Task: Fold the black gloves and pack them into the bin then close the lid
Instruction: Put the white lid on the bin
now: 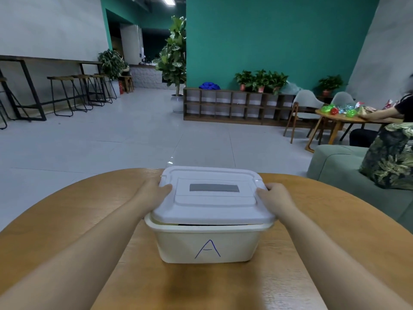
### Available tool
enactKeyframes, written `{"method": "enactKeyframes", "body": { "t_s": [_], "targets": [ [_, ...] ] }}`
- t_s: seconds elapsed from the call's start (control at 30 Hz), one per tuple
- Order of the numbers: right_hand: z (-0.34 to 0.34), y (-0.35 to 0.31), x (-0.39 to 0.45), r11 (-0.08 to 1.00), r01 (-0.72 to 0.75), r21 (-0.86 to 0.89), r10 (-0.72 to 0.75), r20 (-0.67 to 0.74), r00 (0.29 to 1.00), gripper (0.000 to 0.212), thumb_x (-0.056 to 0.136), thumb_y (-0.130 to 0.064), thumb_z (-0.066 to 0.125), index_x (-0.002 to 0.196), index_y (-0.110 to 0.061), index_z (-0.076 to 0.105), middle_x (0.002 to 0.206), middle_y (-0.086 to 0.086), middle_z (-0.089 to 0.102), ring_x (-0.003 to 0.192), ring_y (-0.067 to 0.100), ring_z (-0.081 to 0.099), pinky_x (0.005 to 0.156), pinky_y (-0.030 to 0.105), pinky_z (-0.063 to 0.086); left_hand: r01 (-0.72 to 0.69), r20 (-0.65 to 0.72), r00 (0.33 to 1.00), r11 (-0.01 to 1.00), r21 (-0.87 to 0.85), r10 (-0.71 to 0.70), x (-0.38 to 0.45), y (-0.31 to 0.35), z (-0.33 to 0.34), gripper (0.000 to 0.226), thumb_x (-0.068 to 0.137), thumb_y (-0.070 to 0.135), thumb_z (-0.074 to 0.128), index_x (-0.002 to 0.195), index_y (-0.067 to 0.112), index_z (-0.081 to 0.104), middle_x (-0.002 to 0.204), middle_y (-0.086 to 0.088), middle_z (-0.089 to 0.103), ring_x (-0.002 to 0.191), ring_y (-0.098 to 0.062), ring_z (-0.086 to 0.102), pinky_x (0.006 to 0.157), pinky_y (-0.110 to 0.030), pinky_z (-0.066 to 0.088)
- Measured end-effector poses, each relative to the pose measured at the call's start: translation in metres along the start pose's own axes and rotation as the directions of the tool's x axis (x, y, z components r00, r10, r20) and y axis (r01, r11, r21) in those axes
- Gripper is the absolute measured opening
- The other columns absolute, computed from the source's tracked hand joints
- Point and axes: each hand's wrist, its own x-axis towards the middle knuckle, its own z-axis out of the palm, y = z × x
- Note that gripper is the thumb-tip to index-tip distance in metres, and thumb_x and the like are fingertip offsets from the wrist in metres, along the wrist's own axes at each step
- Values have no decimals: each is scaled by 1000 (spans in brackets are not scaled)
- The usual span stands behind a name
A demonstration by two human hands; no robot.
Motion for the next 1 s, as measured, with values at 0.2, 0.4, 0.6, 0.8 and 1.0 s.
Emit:
{"method": "enactKeyframes", "body": {
  "t_s": [0.2, 0.4, 0.6, 0.8, 1.0],
  "targets": [
    [4, -2, -9, 998, 7, -62, -5, 28, 1000, 39, 89, -15, 50, 56, -15, 31, 58, 1, 32, 50, 16, 27, 46, 29, 19, 35, 14, 999, 999, -2, -35, -7, -6, -10, 20, 89, 17, 47, 74, 8, 57, 71, -5, 55, 66, -22, 49, 56, -28, 33],
    [12, 4, -11, 1000, 9, 20, -10, 25, 1000, 15, 91, -24, 50, 78, -18, 53, 104, 8, 49, 72, 18, 48, 56, 24, 32, -4, -5, 1000, 1000, -30, 3, -13, -15, -7, 26, 91, 21, 50, 110, 8, 61, 110, -11, 65, 88, -24, 56, 70, -31, 41],
    [-1, 0, -24, 871, -313, 379, 254, 200, 946, 64, 88, -33, 63, 137, 0, 39, 109, 10, 60, 86, 24, 60, 66, 32, 50, 391, 170, 920, 850, -354, -352, -21, -20, -15, 69, 77, 42, 71, 131, 8, 46, 107, -6, 65, 79, -23, 64, 56, -30, 51],
    [5, 3, -18, 974, -150, 168, 150, 14, 989, 40, 85, -34, 64, 99, 3, 59, 84, 7, 58, 73, 23, 55, 56, 29, 39, 249, -22, 966, 945, -214, -259, -15, -24, -13, 52, 77, 40, 72, 101, -5, 63, 94, -19, 70, 75, -30, 65, 60, -30, 49],
    [12, -4, -22, 991, -104, -86, 99, -69, 993, 29, 93, -32, 54, 93, -3, 56, 71, 3, 52, 67, 22, 49, 47, 27, 30, 119, -188, 979, 975, 188, -84, -27, -9, -4, 38, 90, 35, 55, 73, 1, 53, 61, -4, 49, 63, -25, 47, 47, -27, 26]
  ]
}}
